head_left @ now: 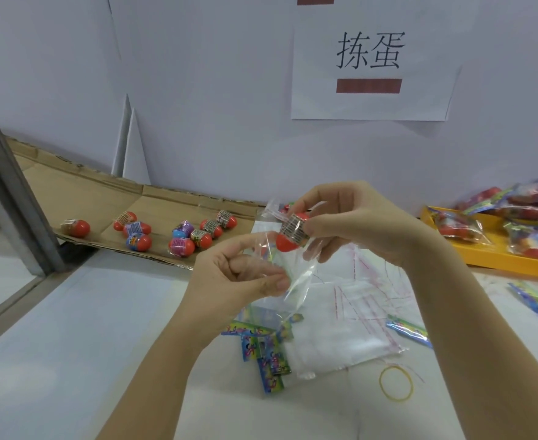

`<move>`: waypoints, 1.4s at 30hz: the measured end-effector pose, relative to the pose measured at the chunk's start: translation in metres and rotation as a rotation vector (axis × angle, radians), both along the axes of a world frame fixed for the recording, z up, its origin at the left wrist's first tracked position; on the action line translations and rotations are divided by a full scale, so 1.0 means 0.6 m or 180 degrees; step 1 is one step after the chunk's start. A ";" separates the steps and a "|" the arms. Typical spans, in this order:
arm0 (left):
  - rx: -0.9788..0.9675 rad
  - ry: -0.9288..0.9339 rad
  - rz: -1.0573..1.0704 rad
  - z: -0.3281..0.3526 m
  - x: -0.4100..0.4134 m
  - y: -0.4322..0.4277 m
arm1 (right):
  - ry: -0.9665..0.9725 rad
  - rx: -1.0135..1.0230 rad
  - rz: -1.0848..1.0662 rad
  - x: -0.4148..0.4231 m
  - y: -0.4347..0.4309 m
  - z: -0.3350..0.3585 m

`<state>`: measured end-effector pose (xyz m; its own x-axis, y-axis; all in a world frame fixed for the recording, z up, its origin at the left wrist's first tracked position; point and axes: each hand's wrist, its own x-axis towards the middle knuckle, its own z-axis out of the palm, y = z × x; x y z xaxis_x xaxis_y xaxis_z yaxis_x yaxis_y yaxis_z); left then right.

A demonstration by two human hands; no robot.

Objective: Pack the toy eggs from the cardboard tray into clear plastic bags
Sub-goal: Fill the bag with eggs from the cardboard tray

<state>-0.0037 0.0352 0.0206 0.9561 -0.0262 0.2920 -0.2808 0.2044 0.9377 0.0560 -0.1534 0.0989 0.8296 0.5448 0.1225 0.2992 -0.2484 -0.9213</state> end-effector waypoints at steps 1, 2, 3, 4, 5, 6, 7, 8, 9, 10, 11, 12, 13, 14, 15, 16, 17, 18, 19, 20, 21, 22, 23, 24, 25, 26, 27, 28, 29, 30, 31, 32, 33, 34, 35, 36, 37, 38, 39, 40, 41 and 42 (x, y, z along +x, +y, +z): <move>0.0004 -0.0005 -0.0005 0.000 0.000 0.000 | -0.0023 -0.0035 -0.0007 -0.001 0.001 0.000; 0.0025 -0.0005 0.0004 -0.001 0.000 0.000 | -0.0038 -0.0050 -0.0020 -0.001 0.002 0.000; 0.0061 -0.0010 0.0025 -0.001 0.000 0.000 | -0.0044 -0.0037 -0.0031 -0.001 0.003 -0.001; 0.0112 -0.0027 0.0063 -0.002 0.000 -0.001 | -0.0040 -0.0001 -0.0033 -0.001 0.003 -0.001; 0.0179 -0.0073 0.0130 -0.003 0.000 -0.002 | -0.0026 0.0058 -0.0029 -0.001 0.004 -0.002; 0.0284 -0.0159 0.0256 -0.006 0.000 -0.003 | -0.0003 0.0137 -0.0024 0.000 0.004 -0.002; 0.0433 -0.0293 0.0443 -0.008 0.000 -0.005 | 0.0018 0.0218 -0.0020 0.000 0.003 -0.002; 0.0612 -0.0480 0.0646 -0.010 -0.001 -0.007 | 0.0034 0.0277 -0.0022 0.001 0.002 -0.003; 0.0773 -0.0722 0.0801 -0.011 -0.002 -0.009 | 0.0048 0.0307 -0.0033 0.002 0.001 -0.004; 0.0899 -0.0961 0.0892 -0.012 -0.004 -0.011 | 0.0070 0.0316 -0.0034 0.003 0.000 -0.005; 0.1005 -0.1129 0.0943 -0.013 -0.005 -0.013 | 0.0101 0.0326 -0.0011 0.004 -0.001 -0.005; 0.1109 -0.1206 0.0965 -0.014 -0.005 -0.014 | 0.0141 0.0349 0.0027 0.005 -0.001 -0.006; 0.1221 -0.1208 0.0967 -0.015 -0.004 -0.014 | 0.0189 0.0392 0.0082 0.005 -0.001 -0.007; 0.1323 -0.1173 0.0955 -0.017 -0.004 -0.014 | 0.0246 0.0444 0.0155 0.005 -0.002 -0.007; 0.1407 -0.1147 0.0937 -0.018 -0.003 -0.014 | 0.0301 0.0491 0.0248 0.005 -0.002 -0.008; 0.1451 -0.1139 0.0917 -0.019 -0.003 -0.014 | 0.0347 0.0529 0.0344 0.006 -0.002 -0.009; 0.1455 -0.1146 0.0902 -0.020 -0.002 -0.014 | 0.0382 0.0559 0.0420 0.007 -0.002 -0.010; 0.1437 -0.1162 0.0897 -0.021 -0.001 -0.013 | 0.0401 0.0579 0.0464 0.008 -0.002 -0.011; 0.1414 -0.1171 0.0908 -0.021 0.001 -0.013 | 0.0411 0.0590 0.0474 0.009 -0.002 -0.011; 0.1380 -0.1160 0.0936 -0.021 0.001 -0.012 | 0.0417 0.0594 0.0456 0.009 -0.001 -0.012; 0.1319 -0.1134 0.0954 -0.021 0.002 -0.011 | 0.0417 0.0596 0.0418 0.009 0.000 -0.012; 0.1237 -0.1112 0.0941 -0.020 0.003 -0.011 | 0.0404 0.0585 0.0363 0.009 0.000 -0.012; 0.1167 -0.1113 0.0904 -0.020 0.003 -0.011 | 0.0357 0.0546 0.0289 0.009 0.000 -0.011; 0.1124 -0.1137 0.0859 -0.018 0.002 -0.011 | 0.0270 0.0471 0.0195 0.008 -0.001 -0.010; 0.1103 -0.1161 0.0820 -0.016 0.000 -0.012 | 0.0157 0.0374 0.0100 0.007 -0.002 -0.008; 0.1091 -0.1169 0.0796 -0.014 -0.001 -0.013 | 0.0047 0.0260 0.0027 0.006 -0.004 -0.006; 0.1079 -0.1166 0.0790 -0.011 -0.003 -0.014 | -0.0045 0.0137 -0.0009 0.005 -0.005 -0.003; 0.1060 -0.1160 0.0791 -0.009 -0.005 -0.015 | -0.0128 -0.0002 -0.0010 0.003 -0.006 -0.001; 0.1032 -0.1149 0.0794 -0.008 -0.006 -0.016 | -0.0211 -0.0147 0.0016 0.000 -0.006 0.002; 0.0997 -0.1140 0.0799 -0.007 -0.007 -0.017 | -0.0276 -0.0284 0.0065 -0.002 -0.005 0.004; 0.0947 -0.1139 0.0800 -0.006 -0.007 -0.018 | -0.0317 -0.0401 0.0136 -0.004 -0.004 0.005; 0.0856 -0.1129 0.0773 -0.005 -0.008 -0.021 | -0.0321 -0.0483 0.0219 -0.005 -0.003 0.005; 0.0714 -0.1092 0.0711 -0.004 -0.009 -0.024 | -0.0293 -0.0522 0.0299 -0.007 0.000 0.005; 0.0529 -0.1029 0.0625 -0.002 -0.010 -0.028 | -0.0264 -0.0548 0.0366 -0.008 0.002 0.005; 0.0320 -0.0942 0.0537 -0.002 -0.010 -0.031 | -0.0252 -0.0572 0.0426 -0.010 0.007 0.004; 0.0118 -0.0833 0.0470 -0.002 -0.011 -0.035 | -0.0259 -0.0604 0.0449 -0.010 0.011 0.001; -0.0039 -0.0712 0.0441 -0.003 -0.011 -0.038 | -0.0272 -0.0652 0.0442 -0.010 0.014 -0.001; -0.0149 -0.0591 0.0441 -0.003 -0.011 -0.040 | -0.0287 -0.0696 0.0418 -0.010 0.017 -0.003; -0.0258 -0.0481 0.0448 -0.004 -0.010 -0.041 | -0.0289 -0.0692 0.0398 -0.009 0.019 -0.004; -0.0404 -0.0396 0.0462 -0.005 -0.008 -0.041 | -0.0264 -0.0602 0.0373 -0.008 0.019 -0.005; -0.0574 -0.0344 0.0472 -0.005 -0.007 -0.039 | -0.0189 -0.0399 0.0323 -0.005 0.018 -0.006; -0.0731 -0.0328 0.0481 -0.005 -0.004 -0.037 | -0.0035 -0.0126 0.0221 -0.002 0.017 -0.007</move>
